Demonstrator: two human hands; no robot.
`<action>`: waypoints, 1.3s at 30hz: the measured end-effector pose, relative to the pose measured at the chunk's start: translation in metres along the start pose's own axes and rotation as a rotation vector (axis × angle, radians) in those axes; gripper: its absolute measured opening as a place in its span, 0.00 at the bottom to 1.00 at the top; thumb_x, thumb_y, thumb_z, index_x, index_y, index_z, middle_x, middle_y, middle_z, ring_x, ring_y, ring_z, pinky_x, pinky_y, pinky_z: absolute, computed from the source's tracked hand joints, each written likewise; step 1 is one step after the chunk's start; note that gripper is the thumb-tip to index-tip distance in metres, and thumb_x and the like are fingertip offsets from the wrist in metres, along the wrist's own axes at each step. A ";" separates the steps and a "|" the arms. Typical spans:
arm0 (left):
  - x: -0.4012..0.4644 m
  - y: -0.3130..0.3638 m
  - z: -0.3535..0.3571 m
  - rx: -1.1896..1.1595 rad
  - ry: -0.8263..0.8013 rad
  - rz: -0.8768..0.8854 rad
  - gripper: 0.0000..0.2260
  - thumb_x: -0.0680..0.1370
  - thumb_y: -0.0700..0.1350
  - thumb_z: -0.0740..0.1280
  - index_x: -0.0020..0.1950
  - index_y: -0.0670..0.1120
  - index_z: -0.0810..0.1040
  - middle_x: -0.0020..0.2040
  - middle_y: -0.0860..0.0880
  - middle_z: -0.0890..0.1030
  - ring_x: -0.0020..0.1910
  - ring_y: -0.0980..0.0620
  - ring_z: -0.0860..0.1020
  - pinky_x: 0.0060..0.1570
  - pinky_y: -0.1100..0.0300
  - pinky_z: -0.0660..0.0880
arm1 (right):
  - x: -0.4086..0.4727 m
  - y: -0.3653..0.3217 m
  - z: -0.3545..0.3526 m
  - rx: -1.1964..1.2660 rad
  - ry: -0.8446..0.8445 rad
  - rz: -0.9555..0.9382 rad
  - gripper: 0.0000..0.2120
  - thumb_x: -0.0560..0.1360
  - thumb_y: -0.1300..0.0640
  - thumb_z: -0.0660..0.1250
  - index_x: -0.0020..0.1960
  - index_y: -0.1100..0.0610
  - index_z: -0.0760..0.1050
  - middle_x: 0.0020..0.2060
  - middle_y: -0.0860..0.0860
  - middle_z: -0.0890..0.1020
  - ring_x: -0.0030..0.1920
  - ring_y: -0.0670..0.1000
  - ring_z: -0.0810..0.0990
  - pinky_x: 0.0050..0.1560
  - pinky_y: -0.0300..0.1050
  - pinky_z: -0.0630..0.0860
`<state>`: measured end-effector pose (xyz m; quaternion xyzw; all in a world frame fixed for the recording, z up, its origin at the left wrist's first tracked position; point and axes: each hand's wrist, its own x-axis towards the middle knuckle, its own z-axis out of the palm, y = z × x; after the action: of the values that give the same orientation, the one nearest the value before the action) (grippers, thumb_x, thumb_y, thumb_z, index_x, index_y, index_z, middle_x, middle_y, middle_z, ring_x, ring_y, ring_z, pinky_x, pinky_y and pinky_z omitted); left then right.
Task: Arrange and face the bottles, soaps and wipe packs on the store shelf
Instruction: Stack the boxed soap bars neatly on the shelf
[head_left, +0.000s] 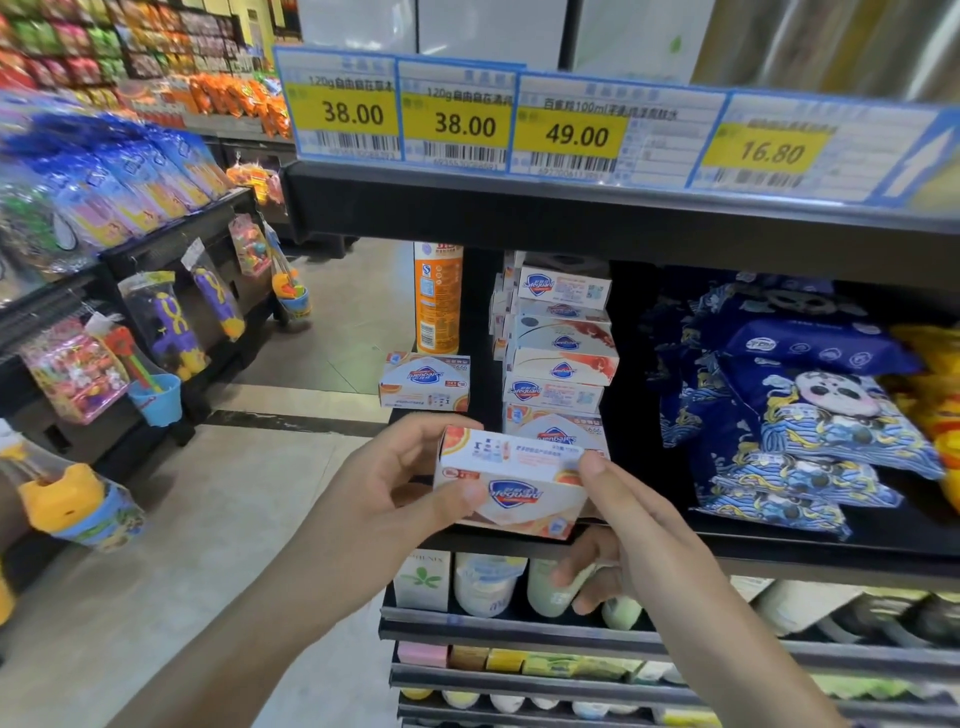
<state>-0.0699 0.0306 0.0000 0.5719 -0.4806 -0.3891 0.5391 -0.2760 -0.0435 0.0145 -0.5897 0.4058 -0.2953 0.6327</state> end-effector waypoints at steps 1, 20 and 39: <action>0.000 0.000 0.001 -0.022 0.012 -0.016 0.15 0.74 0.49 0.76 0.59 0.57 0.81 0.58 0.51 0.86 0.59 0.50 0.84 0.60 0.49 0.80 | 0.000 0.001 0.000 -0.022 0.001 -0.004 0.25 0.67 0.30 0.64 0.57 0.41 0.83 0.53 0.46 0.86 0.37 0.56 0.84 0.39 0.56 0.79; -0.001 0.008 0.005 -0.059 0.129 -0.226 0.21 0.70 0.61 0.69 0.59 0.52 0.83 0.50 0.53 0.88 0.49 0.54 0.86 0.47 0.56 0.79 | 0.001 0.021 0.000 -0.496 -0.033 -0.595 0.40 0.74 0.67 0.75 0.75 0.36 0.66 0.76 0.37 0.64 0.78 0.48 0.63 0.69 0.55 0.74; -0.007 0.014 -0.012 0.092 0.053 -0.069 0.35 0.63 0.69 0.77 0.68 0.64 0.74 0.60 0.65 0.82 0.63 0.62 0.79 0.58 0.61 0.78 | 0.006 0.024 0.004 -0.028 -0.071 -0.305 0.25 0.71 0.66 0.78 0.61 0.44 0.82 0.53 0.50 0.87 0.53 0.53 0.85 0.53 0.45 0.82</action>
<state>-0.0623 0.0412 0.0150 0.6225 -0.4636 -0.3698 0.5107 -0.2723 -0.0436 -0.0106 -0.6632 0.2930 -0.3615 0.5863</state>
